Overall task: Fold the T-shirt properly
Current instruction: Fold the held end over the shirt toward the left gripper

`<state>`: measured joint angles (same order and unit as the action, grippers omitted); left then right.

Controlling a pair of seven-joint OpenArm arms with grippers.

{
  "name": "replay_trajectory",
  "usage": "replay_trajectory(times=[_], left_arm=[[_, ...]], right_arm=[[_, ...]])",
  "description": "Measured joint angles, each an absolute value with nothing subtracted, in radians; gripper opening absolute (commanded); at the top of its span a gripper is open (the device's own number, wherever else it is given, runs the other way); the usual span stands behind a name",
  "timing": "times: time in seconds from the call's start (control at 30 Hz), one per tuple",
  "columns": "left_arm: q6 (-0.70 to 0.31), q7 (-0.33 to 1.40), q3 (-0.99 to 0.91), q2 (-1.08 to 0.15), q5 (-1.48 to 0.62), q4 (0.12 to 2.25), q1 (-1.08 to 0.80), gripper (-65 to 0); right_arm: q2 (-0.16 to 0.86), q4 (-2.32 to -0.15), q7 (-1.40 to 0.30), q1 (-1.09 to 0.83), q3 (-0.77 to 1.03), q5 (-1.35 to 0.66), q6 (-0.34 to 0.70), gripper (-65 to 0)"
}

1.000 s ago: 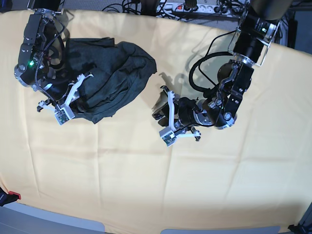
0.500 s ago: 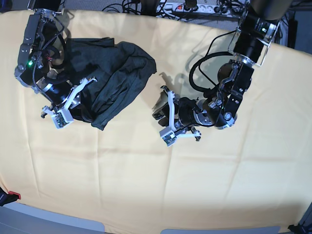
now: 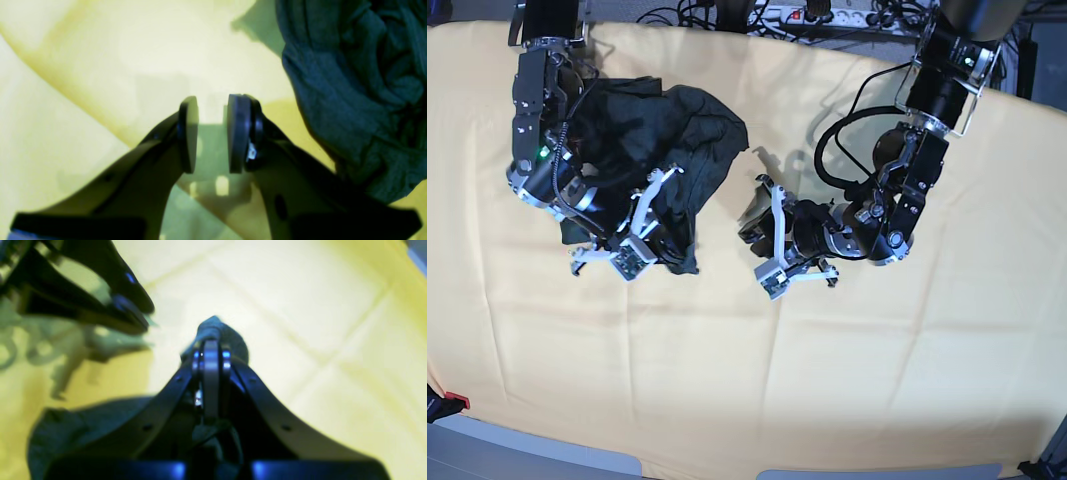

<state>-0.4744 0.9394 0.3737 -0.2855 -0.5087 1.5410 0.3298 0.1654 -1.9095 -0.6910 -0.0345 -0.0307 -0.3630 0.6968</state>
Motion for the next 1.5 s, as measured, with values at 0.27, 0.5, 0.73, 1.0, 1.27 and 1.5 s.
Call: replay_trajectory(times=[0.27,0.5,0.73,1.0,1.27,1.5], left_arm=[[-0.474,0.939,0.374,-0.286,-0.509,1.541,0.33,-47.2],[-0.48,0.944,0.374,-0.286,-0.509,1.541,0.33,-47.2],[-0.693,1.118,0.374,-0.286,-0.778,1.541,0.33,-47.2],[-0.691,1.341,0.374,-0.286,-1.14,1.541,0.331,-47.1],[-0.692,1.404,0.376,-0.286,-1.268,1.541,0.332,-31.9],[-0.692,1.384,0.449,-0.286,-1.122,1.541,0.331,-30.3]], right_arm=[[0.144,-1.711,-0.652,0.1,-0.109,-0.302,0.67,-42.4],[0.144,-1.731,-0.871,0.2,-0.109,-0.419,0.594,-20.7],[0.173,-1.851,-0.994,0.249,-0.061,-0.455,0.58,-20.7],[0.266,-1.85,-1.006,0.184,0.121,-0.52,0.551,-20.7],[0.297,-1.85,-1.029,0.076,0.355,-0.659,0.633,-20.7],[0.299,-1.849,-1.041,0.005,0.45,-0.667,0.633,-20.7]])
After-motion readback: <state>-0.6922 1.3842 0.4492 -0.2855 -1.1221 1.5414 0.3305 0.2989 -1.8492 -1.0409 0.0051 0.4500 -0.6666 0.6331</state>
